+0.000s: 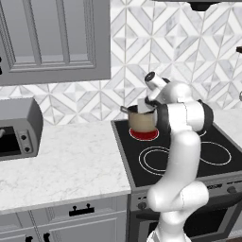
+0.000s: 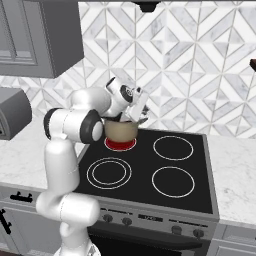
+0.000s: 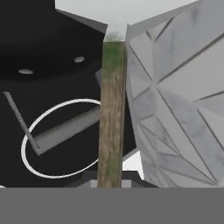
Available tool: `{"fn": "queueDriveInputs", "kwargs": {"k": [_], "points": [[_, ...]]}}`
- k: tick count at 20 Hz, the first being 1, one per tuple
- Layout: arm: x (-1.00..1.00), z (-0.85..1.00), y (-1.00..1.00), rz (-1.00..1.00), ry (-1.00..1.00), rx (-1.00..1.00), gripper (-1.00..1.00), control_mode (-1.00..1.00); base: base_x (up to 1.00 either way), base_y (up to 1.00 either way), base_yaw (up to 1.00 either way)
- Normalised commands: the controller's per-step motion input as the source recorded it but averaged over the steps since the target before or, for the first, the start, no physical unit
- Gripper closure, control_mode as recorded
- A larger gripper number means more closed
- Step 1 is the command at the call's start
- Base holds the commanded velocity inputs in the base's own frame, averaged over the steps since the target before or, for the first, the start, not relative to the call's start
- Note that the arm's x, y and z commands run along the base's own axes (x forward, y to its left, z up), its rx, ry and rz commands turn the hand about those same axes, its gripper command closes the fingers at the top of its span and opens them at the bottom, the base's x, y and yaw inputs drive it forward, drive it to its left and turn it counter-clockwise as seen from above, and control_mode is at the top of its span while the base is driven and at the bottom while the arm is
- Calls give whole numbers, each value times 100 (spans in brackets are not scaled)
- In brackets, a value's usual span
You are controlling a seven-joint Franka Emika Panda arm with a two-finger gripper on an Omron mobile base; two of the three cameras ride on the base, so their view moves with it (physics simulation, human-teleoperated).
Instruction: Put the carrot and sweet potato in the pot. Retrieve the spatula and lightly stir the vegetables in the pot.
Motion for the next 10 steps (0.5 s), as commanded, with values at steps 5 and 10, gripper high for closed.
{"fn": "queueDriveInputs", "kwargs": {"k": [5,10], "points": [[-49,0,0,13,0,-8,100,-100,0,0,0],[-39,0,0,24,0,-8,100,-100,0,0,0]]}}
